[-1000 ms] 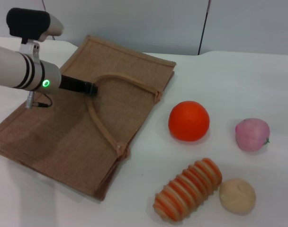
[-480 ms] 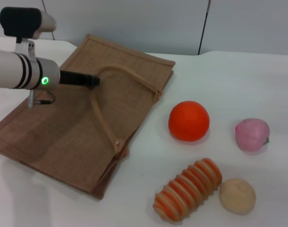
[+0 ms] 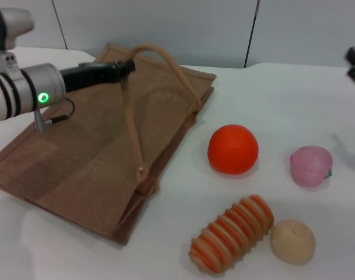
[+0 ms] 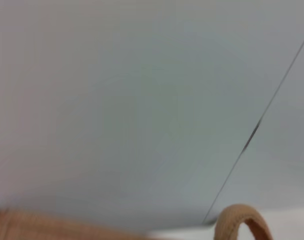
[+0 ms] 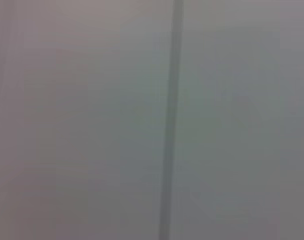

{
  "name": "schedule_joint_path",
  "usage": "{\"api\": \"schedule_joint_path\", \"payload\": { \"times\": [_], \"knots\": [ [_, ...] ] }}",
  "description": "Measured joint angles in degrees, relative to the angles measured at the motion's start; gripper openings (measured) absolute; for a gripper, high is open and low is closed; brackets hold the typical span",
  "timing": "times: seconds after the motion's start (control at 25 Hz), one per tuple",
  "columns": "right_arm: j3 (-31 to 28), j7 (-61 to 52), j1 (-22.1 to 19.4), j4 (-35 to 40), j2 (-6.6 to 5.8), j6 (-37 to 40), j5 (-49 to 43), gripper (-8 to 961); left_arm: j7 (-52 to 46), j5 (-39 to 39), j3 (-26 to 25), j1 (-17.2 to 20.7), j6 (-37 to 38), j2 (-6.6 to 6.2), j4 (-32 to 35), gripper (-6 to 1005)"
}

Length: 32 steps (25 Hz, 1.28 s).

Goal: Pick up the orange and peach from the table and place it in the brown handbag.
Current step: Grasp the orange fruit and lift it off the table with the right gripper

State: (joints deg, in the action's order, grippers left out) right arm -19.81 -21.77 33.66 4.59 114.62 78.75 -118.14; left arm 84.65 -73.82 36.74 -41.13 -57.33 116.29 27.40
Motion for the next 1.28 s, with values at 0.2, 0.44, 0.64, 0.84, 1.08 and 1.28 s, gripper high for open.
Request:
{"api": "schedule_joint_path", "payload": {
  "times": [0.2,0.44,0.64,0.84,1.08,1.28],
  "knots": [
    [12.49,-7.33,3.05,3.35,-0.08,0.00,0.00,765,8.29,-10.71,0.00,2.30,-6.13,0.05,-1.47,120],
    [26.66,-14.83,6.86,5.29,-0.11,-0.98,-0.07,765,14.24,-15.92,-0.08,2.72,-12.39,-0.05,-3.53,120],
    [38.35,-21.39,9.81,6.30,-0.26,-3.71,-0.52,766,14.79,-17.36,-0.09,2.51,-16.82,-0.01,-3.61,119],
    [47.19,-27.52,11.50,6.83,-0.26,-6.98,-0.86,766,14.84,-19.50,-0.23,2.93,-21.95,-0.12,-3.58,119],
    [54.79,-34.26,13.05,7.95,-0.18,-10.23,-0.87,766,14.89,-20.08,-3.02,3.37,-29.66,-0.25,-3.18,119],
    [56.47,-36.11,13.61,8.05,0.12,-11.93,-1.23,764,14.89,-20.22,-3.04,3.41,-31.09,-0.33,-3.13,119]
  ]
}}
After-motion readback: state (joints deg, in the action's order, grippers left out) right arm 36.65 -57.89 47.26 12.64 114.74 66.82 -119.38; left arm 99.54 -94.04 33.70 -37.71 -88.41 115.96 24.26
